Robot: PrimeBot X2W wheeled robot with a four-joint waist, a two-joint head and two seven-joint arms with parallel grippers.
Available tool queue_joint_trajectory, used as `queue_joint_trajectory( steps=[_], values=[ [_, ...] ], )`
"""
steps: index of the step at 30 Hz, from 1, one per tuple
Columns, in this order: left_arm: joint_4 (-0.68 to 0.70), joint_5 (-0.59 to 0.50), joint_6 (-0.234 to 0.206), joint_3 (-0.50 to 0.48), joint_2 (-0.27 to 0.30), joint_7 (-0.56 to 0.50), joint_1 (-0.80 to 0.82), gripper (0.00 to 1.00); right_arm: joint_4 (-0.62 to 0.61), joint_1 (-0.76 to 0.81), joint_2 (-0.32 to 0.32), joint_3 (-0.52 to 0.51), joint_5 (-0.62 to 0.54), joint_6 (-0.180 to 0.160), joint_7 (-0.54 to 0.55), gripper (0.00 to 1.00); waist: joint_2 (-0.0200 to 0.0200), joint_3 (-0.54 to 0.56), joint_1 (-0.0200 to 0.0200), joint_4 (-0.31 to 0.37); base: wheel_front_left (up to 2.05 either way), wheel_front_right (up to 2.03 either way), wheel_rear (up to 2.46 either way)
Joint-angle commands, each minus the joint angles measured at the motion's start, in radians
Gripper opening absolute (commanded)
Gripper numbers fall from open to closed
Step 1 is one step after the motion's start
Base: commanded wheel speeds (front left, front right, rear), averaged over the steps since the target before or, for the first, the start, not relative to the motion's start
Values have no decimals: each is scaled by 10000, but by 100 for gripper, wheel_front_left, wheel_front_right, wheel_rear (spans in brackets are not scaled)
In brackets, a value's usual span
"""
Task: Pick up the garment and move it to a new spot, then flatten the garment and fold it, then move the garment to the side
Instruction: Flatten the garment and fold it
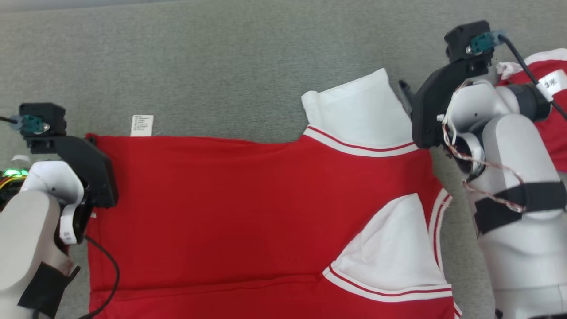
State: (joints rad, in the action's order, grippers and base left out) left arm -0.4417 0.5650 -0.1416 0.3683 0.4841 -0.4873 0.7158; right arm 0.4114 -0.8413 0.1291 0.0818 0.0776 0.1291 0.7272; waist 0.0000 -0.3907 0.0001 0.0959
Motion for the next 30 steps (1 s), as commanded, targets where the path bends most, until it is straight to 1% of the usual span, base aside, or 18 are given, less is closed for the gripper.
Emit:
queue_joint_trajectory(
  steps=[1, 3, 7, 13, 14, 15, 16, 17, 19, 20, 21, 22, 25, 30],
  values=[
    [-42, 82, -16, -3, -19, 76, 143, 0, 223, -266, 49, -73, -122, 23, -123, 100, 0, -139, -1, -249, 0, 0, 0],
    [-61, 60, -9, 38, -131, 122, 339, 0, 904, -738, 124, -278, -468, 23, -300, 100, 0, -273, -1, -407, 0, 0, 0],
    [-94, -6, 16, 167, -352, 202, 660, 0, 2171, -1536, 3, -429, -882, 24, -354, 100, 0, -564, -1, -661, 0, 0, 0],
    [-237, -72, 69, 361, -649, 323, 1001, 0, 3679, -2388, -2, -400, -1031, 24, -316, 100, 0, -957, -1, -927, 0, 0, 0],
    [-269, -74, 97, 385, -705, 354, 1029, 0, 3851, -2466, 18, -355, -1073, 24, -344, 91, 0, -985, -1, -961, 0, 0, 0],
    [-317, -56, 123, 394, -743, 392, 1060, 0, 4065, -2527, 30, -324, -1072, 24, -368, 72, 0, -1007, -1, -979, 0, 0, 0],
    [-368, -40, 149, 402, -768, 441, 1106, 0, 4262, -2544, 25, -295, -1035, 24, -345, 65, 0, -1020, -1, -989, 0, 0, 0],
    [-429, -17, 144, 397, -786, 473, 1149, 0, 4464, -2542, 6, -270, -989, 24, -288, 49, 0, -1022, -1, -992, 0, 0, 0],
    [-555, 27, 207, 370, -774, 566, 1226, 0, 4813, -2561, -45, -208, -798, 25, -180, 45, 0, -1007, -1, -991, 0, 0, 0],
    [-603, 50, 210, 342, -751, 621, 1241, 0, 4952, -2569, -79, -187, -699, 25, -144, 35, 0, -995, -1, -985, 0, 0, 0],
    [-661, 66, 215, 308, -743, 729, 1307, 0, 5158, -2619, -118, -86, -520, 25, -129, 8, 0, -967, -1, -961, 0, 0, 0],
    [-697, 69, 215, 295, -737, 794, 1341, 0, 5226, -2635, -125, -22, -416, 24, -182, 0, 0, -950, -1, -945, 0, 0, 0],
    [-784, 84, 236, 276, -703, 888, 1365, 0, 5214, -2658, -67, 85, -331, 25, -465, 0, 0, -896, -1, -913, 0, 0, 0],
    [-802, 92, 232, 219, -742, 1410, 1227, 0, 5040, -2751, 203, -71, -275, 14, -1639, 0, 0, -726, -1, -851, 0, 0, 0]
  ],
)
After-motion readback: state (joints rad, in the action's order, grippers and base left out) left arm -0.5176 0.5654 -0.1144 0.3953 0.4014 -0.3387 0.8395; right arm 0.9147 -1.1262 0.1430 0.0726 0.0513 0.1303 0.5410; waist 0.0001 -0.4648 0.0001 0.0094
